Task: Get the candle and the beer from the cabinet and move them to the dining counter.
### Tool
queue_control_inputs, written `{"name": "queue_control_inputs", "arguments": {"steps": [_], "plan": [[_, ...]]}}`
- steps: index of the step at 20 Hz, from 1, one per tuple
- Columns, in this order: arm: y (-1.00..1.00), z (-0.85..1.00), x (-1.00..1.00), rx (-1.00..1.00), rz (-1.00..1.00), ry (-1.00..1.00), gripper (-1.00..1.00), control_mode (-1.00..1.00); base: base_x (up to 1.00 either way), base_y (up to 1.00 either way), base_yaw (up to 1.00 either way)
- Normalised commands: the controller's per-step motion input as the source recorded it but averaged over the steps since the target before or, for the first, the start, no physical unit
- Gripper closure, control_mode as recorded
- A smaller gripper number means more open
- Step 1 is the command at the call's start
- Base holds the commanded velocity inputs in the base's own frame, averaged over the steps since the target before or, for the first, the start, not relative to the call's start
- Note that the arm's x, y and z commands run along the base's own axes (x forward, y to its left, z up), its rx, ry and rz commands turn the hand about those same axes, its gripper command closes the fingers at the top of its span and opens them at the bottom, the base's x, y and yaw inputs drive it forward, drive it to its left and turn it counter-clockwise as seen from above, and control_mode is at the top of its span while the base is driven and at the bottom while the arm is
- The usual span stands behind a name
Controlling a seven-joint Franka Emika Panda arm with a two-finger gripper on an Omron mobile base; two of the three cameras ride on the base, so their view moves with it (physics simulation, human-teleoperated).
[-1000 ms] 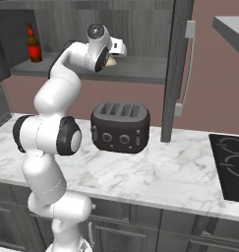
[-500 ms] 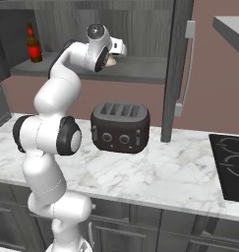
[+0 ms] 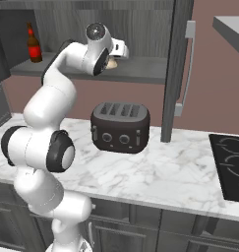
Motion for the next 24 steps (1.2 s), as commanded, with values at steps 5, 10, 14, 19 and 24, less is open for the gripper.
{"name": "queue_control_inputs", "arguments": {"steps": [5, 10, 14, 19, 24], "plan": [[-0.27, 0.00, -0.93, 0.00, 0.00, 0.00, 1.00, -1.00, 0.00, 0.00, 0.00], [-0.02, 0.12, -0.81, 0.00, 0.00, 0.00, 1.00, -1.00, 0.00, 0.00, 0.00], [0.10, 0.28, -0.67, 0.00, 0.00, 0.00, 1.00, -1.00, 0.00, 0.00, 0.00], [0.28, 0.28, -0.69, 0.00, 0.00, 0.01, 1.00, -1.00, 0.00, 0.00, 0.00], [0.29, 0.14, -0.82, 0.00, 0.00, 0.06, 1.00, -1.00, 0.00, 0.00, 0.00]]}}
